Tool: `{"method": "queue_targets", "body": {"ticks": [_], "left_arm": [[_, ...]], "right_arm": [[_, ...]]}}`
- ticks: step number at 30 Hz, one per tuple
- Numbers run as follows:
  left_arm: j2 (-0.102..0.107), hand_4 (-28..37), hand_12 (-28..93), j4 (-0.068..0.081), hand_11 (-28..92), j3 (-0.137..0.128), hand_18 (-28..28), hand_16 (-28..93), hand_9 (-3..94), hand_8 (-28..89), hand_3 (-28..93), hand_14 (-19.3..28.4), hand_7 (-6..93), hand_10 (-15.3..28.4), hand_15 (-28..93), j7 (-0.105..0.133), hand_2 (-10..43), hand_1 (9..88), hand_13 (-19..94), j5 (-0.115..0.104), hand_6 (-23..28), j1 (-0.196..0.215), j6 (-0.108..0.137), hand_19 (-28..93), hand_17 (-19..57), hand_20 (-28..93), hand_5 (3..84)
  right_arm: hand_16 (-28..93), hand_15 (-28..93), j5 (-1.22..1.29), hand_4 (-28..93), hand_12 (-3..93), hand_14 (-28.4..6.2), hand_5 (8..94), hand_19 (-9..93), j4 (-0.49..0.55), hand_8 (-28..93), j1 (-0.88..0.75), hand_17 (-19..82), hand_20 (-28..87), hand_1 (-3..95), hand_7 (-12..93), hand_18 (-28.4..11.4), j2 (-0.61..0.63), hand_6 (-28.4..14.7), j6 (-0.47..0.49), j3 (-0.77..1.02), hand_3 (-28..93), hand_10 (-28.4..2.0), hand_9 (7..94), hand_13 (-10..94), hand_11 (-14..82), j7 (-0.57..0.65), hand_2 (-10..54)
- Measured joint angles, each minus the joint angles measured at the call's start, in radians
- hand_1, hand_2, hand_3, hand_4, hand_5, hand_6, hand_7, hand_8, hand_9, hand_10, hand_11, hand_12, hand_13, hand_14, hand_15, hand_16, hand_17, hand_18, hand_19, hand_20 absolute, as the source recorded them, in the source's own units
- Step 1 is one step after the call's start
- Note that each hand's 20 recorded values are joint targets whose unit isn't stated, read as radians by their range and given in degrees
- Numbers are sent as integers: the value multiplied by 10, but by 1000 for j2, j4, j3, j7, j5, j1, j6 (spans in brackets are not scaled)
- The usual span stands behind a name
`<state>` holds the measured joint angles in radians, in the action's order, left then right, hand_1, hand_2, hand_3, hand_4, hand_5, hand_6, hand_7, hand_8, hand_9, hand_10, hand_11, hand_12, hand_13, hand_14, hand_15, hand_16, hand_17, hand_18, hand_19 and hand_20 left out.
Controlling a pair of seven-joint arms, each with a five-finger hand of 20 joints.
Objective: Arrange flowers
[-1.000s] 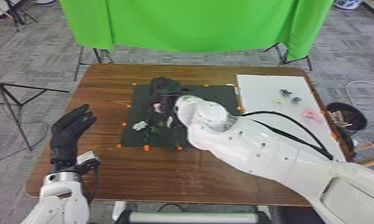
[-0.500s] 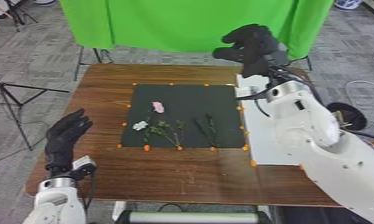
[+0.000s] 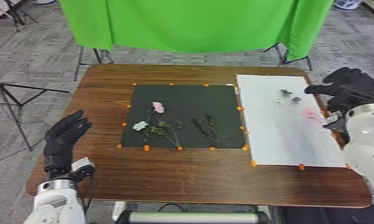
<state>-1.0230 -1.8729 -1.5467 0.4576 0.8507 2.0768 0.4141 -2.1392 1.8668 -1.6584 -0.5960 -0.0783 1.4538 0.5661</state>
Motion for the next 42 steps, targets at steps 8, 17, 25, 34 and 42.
{"method": "queue_targets", "body": {"ticks": [8,17,25,34,42], "left_arm": [[-3,-93,122,0,261,0,140,-26,478,-101,713,160,221,126,286,-4,-81,401,418,3,7,1,-1,243,147,213,501],[-4,-93,121,0,261,1,140,-24,477,-102,714,160,221,127,286,-10,-81,401,418,5,7,1,-2,237,146,215,503],[-4,-95,122,0,261,0,140,-24,477,-102,713,160,221,126,286,-13,-80,402,419,6,7,1,-2,236,146,217,503],[-4,-95,122,-1,262,0,140,-25,478,-102,711,159,221,126,285,-11,-78,402,419,3,7,3,-2,235,146,218,504],[-4,-95,121,-6,263,-6,141,-24,478,-102,711,159,222,124,285,-12,-78,401,419,3,7,8,-1,235,146,218,504]], "right_arm": [[285,589,42,-111,190,-80,569,932,-99,-62,46,557,486,223,102,-173,1,-24,34,-108,627,-168,695,844,135,24,-95],[281,591,61,-111,189,-74,565,932,-166,-61,85,562,484,258,105,-170,-14,-23,55,-171,647,-163,701,850,138,31,-95],[284,577,80,-163,183,-48,648,932,-202,-2,87,606,482,458,163,-147,-28,-4,52,-198,658,-124,779,895,173,33,-95],[298,579,52,-174,310,-32,766,932,-214,92,74,641,515,578,213,-135,-29,3,-331,-239,628,-101,883,925,103,7,-93],[305,588,31,-181,339,-29,766,932,-23,94,89,635,532,584,235,-131,11,11,-417,-163,637,-101,889,917,71,-55,-95]]}}
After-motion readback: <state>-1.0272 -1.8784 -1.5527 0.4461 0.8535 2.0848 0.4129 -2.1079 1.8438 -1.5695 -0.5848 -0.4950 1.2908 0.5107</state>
